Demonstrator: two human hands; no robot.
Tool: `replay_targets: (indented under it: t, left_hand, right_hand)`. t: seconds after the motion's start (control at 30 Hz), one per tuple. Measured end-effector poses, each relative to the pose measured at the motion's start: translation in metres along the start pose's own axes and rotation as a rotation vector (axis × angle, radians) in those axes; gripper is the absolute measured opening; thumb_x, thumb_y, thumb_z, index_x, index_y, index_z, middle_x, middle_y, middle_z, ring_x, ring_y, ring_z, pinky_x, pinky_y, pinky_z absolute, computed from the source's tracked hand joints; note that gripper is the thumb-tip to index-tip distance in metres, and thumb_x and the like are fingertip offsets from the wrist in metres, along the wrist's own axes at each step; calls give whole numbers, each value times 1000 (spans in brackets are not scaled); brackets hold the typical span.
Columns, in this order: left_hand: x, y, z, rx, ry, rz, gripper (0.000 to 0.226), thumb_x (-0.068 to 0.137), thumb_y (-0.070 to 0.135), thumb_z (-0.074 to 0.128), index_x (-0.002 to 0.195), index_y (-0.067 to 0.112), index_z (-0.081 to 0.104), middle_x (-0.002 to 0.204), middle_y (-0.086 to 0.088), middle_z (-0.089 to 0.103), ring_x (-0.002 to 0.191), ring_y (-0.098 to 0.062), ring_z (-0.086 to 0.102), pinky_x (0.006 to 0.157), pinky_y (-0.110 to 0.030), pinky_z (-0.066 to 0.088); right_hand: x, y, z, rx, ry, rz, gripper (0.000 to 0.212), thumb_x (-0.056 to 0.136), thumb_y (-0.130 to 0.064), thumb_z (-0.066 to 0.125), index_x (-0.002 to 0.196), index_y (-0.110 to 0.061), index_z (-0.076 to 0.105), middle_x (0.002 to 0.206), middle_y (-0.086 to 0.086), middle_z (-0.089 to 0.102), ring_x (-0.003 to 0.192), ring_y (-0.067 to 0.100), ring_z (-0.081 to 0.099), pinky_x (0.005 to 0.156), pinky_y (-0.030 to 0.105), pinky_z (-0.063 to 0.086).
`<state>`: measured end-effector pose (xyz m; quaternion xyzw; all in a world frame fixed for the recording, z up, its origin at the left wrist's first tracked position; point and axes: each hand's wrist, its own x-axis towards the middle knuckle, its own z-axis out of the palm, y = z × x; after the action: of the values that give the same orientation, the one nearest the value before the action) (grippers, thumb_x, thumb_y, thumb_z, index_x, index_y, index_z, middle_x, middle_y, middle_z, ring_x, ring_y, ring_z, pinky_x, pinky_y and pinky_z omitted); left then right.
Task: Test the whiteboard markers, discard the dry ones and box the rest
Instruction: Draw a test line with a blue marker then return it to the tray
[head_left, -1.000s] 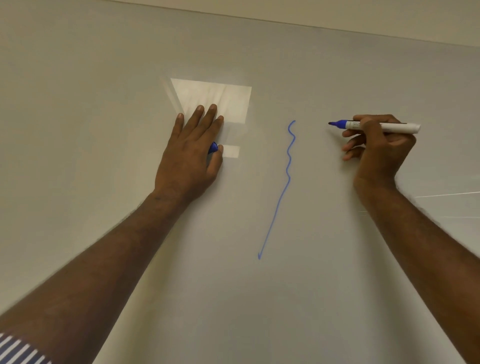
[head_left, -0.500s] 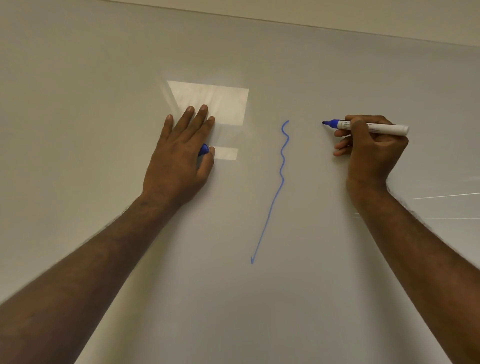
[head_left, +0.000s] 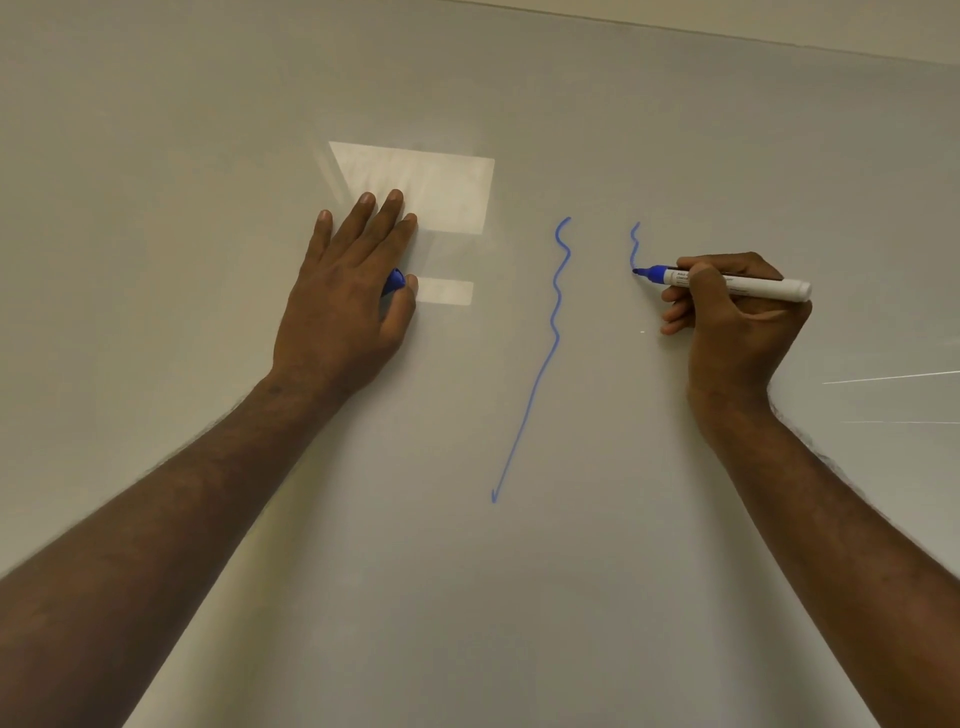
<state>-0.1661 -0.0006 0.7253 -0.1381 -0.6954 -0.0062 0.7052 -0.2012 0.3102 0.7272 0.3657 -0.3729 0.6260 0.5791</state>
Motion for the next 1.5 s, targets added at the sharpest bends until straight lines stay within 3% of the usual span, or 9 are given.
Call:
replay_targets:
  t: [0.2,0.47,0.63,0.83,1.0,1.13,1.27,1.37,1.5]
  left_hand:
    - [-2,1,-1,-3,-13,-7,59,103,31,36,159,16,27,168,0,20,156,-16,12,128,-43,5]
    - [-7,2,-2,-12,-6,0,59,103,30,36,159,14,29,167,-1,21,156,-17,13,128,-46,6]
    - [-14,3,-4,-30,-3,-1,58,103,29,38,158,13,31,167,-2,23,156,-18,15,128,-47,8]
    - [-33,5,-5,-117,32,-29,53,103,26,43,154,12,40,164,-2,30,154,-17,21,128,-45,12]
    - [-61,11,-15,-416,76,-119,43,103,24,45,142,9,55,156,-5,45,150,-16,33,127,-45,16]
    - [-88,26,-26,-572,35,-215,38,105,18,46,139,7,59,154,-4,47,150,-14,32,128,-45,9]
    - [-120,52,-39,-773,7,-423,41,105,20,41,141,8,56,154,0,47,150,-8,31,128,-36,5]
    - [-141,73,-49,-880,11,-562,43,105,25,38,142,9,55,154,0,48,149,-4,31,127,-32,11]
    - [-155,95,-59,-1037,26,-699,50,105,35,34,144,12,53,151,6,52,143,-2,41,118,-25,32]
  right_hand:
    - [-31,-1,-14,-26,-78,2,12,89,-4,61,82,-6,70,76,13,70,60,27,65,47,29,49]
    - [-62,-1,-32,-28,-117,31,12,89,1,58,84,2,69,72,17,67,54,22,62,47,28,48]
    - [-90,-3,-46,-51,-214,80,13,88,-2,60,80,-3,70,68,6,69,53,24,60,48,27,47]
    - [-124,-7,-66,-61,-323,139,13,86,-17,64,78,-9,72,70,3,70,54,23,59,52,31,45]
    - [-141,-16,-71,-90,-399,171,13,86,-19,65,78,-23,74,75,1,73,64,21,65,60,38,49]
    - [-141,-23,-74,-92,-402,185,14,90,-7,64,82,-14,74,79,2,73,69,26,67,58,43,50]
    - [-142,-31,-72,-29,-319,255,10,93,0,65,89,-7,72,76,11,69,60,26,61,50,33,45]
    - [-145,-41,-66,24,-338,291,10,93,6,65,94,-1,70,76,15,69,57,31,59,46,33,45]
    - [-155,-61,-53,151,-456,326,16,93,-3,60,102,0,73,89,17,75,71,38,68,49,34,52]
